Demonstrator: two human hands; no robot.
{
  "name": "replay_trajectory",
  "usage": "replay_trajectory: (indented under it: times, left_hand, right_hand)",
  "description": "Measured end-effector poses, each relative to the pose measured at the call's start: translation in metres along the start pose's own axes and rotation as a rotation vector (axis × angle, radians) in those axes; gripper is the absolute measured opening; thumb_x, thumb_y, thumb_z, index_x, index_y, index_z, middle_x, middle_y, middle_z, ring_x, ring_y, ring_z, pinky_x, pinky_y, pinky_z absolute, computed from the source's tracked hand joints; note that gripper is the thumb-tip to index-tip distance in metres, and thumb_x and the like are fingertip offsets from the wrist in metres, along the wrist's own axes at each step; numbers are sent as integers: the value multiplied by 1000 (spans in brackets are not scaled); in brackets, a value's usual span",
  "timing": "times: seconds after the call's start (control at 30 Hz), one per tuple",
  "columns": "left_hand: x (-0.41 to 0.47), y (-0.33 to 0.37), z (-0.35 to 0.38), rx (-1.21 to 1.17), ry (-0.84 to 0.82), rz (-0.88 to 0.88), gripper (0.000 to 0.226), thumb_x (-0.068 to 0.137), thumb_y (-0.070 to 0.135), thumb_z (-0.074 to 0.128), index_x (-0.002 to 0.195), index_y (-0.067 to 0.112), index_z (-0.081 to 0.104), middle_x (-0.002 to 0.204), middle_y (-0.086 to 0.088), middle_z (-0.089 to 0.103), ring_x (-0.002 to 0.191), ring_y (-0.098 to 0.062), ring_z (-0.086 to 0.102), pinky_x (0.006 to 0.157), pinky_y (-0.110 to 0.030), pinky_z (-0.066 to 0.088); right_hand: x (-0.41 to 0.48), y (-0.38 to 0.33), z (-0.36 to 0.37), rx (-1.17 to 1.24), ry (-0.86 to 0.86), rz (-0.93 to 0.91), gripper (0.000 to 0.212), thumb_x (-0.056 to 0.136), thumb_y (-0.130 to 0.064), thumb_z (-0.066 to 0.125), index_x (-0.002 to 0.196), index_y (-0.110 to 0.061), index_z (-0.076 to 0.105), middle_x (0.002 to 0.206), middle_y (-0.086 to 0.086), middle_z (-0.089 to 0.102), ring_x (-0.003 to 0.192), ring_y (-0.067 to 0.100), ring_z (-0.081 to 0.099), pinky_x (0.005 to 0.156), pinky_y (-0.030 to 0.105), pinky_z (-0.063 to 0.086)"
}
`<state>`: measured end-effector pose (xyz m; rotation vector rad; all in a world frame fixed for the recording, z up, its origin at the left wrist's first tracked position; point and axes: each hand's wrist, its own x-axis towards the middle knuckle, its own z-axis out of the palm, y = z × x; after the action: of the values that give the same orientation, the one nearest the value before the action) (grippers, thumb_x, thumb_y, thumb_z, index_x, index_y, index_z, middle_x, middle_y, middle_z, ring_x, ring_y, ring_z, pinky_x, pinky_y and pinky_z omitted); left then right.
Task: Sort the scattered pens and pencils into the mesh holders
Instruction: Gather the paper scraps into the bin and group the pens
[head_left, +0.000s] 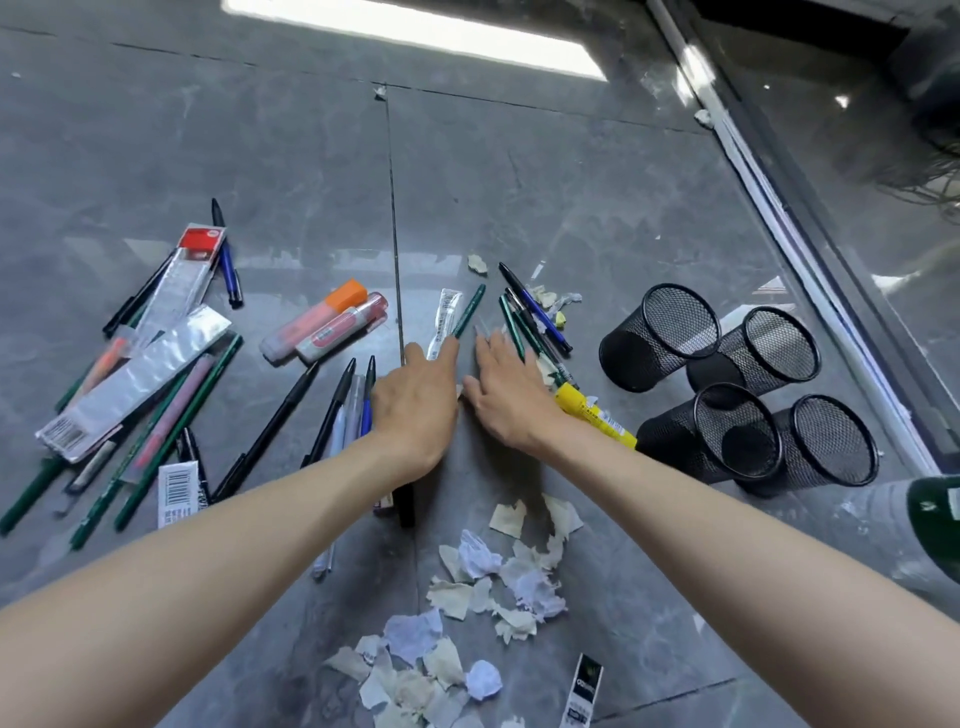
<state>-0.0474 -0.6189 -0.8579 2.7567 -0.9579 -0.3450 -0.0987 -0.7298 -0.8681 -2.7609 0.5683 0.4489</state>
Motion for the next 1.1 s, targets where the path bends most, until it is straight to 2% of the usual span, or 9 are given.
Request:
replay_trajectory:
  times: [0.13,0.23,0.33,0.43,0.53,0.67,0.8,0.97,1.1]
  left_hand:
    - [9,-3,-4,66,33,-30,41,93,6,43,131,12,31,119,-18,39,81,-40,59,60,-37,35]
    - [18,3,-4,123,40,-16,41,85,0,45,124,9,37,122,-16,36,84,-35,61,54,-34,34]
    - [29,8,-5,163,79,18,35,83,1,50,117,9,43,121,-15,37,99,-31,51,53,-33,33]
    - [30,7,0,73,157,183,24,83,3,54,104,9,45,107,-13,42,83,-26,39,55,-34,26]
    - [14,7,17,-7,112,229,18,87,2,48,100,12,42,96,-8,37,73,-20,28,53,-31,23]
    - [0,14,33,-160,27,388,19,86,2,45,99,15,40,90,-2,34,80,-26,45,55,-34,31]
    - [23,5,24,-252,108,216,14,93,12,45,106,10,49,106,-7,40,93,-24,45,64,-32,37]
    - [34,5,26,-310,-19,487,17,85,8,51,102,9,54,105,-5,42,86,-24,49,67,-38,49]
    - [80,7,20,-251,153,364,32,90,10,50,121,5,50,135,-13,36,118,-30,39,86,-38,44]
  right_hand:
    - [-31,5,5,133,250,-144,33,92,-3,40,122,-3,54,124,16,56,119,33,50,113,38,17]
    - [-42,16,5,138,462,-9,26,84,0,52,106,-6,65,109,10,62,104,30,55,95,33,32]
    - [-35,31,-4,2,414,233,16,87,-26,57,95,-14,65,95,4,65,97,25,55,82,32,23]
    - [-26,39,-9,-39,288,357,31,84,-44,61,82,-14,67,87,6,68,91,28,59,76,34,23]
    - [-22,41,-9,18,253,402,21,80,-32,63,74,-12,66,82,8,68,87,31,60,76,34,26]
    - [-22,40,-13,138,290,412,20,71,-32,59,70,-11,58,71,6,63,75,31,56,70,33,32]
    - [-24,41,-21,313,244,408,22,70,-27,59,85,-19,47,74,0,57,77,27,55,60,32,37]
    - [-20,46,-29,230,243,398,8,78,-21,46,73,-18,41,68,1,49,73,31,47,58,34,29]
    - [-4,55,-36,275,265,417,18,82,-12,40,65,-16,34,67,5,45,75,33,47,57,34,27]
